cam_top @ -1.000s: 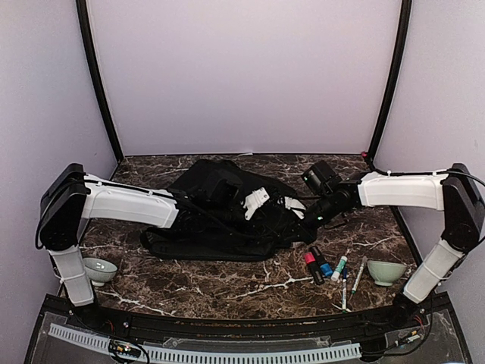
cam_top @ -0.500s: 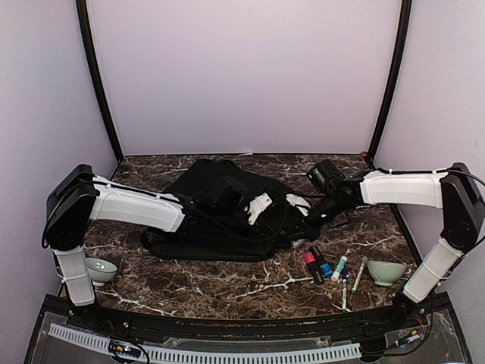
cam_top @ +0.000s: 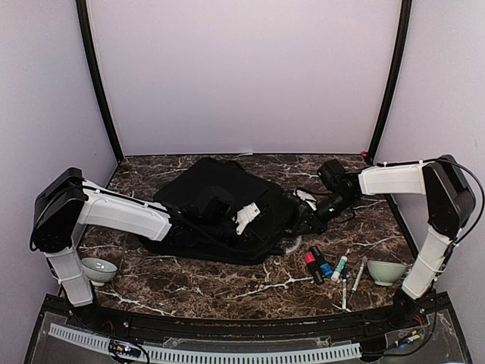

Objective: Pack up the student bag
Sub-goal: Zip the student bag into the largest pocket of the bag, then place the largest pocket of the bag in the student bag.

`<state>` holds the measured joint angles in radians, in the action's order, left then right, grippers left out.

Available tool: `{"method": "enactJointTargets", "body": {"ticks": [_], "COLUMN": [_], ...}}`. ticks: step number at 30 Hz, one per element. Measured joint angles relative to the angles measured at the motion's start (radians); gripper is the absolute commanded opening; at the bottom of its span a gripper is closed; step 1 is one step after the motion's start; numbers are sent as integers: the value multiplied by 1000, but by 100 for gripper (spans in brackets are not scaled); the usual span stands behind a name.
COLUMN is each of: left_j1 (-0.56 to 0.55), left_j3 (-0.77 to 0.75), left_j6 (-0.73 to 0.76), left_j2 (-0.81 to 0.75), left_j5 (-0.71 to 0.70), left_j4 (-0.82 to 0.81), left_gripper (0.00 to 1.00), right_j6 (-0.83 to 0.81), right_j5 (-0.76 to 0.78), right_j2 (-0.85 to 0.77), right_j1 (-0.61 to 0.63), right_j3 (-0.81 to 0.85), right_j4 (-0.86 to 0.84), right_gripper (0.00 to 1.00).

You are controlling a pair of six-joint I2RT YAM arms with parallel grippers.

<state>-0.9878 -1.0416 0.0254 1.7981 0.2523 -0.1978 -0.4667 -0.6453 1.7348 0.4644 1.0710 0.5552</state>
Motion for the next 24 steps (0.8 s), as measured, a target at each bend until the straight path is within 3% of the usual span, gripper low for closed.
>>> {"method": "enactJointTargets", "body": {"ticks": [4, 10, 13, 16, 21, 24], "left_j1": [-3, -4, -4, -6, -7, -7], "left_j3": [68, 162, 160, 157, 116, 25], "left_j6": [5, 11, -5, -26, -54, -67], "left_j2": [-54, -199, -199, -196, -180, -133], "left_j5": [-28, -41, -46, -47, -50, -29], "left_j4": [-4, 130, 135, 140, 143, 145], "left_gripper": [0, 5, 32, 56, 64, 65], "right_j6": [-20, -34, -34, -27, 15, 46], "right_j5": [-68, 161, 172, 144, 73, 45], "right_j2": [50, 90, 70, 9, -82, -77], "right_j1": [-27, -187, -153, -90, -32, -26], "right_j3": [67, 125, 106, 40, -18, -13], "right_j4": [14, -8, -1, 2, 19, 8], "right_gripper": [0, 0, 0, 15, 35, 41]}}
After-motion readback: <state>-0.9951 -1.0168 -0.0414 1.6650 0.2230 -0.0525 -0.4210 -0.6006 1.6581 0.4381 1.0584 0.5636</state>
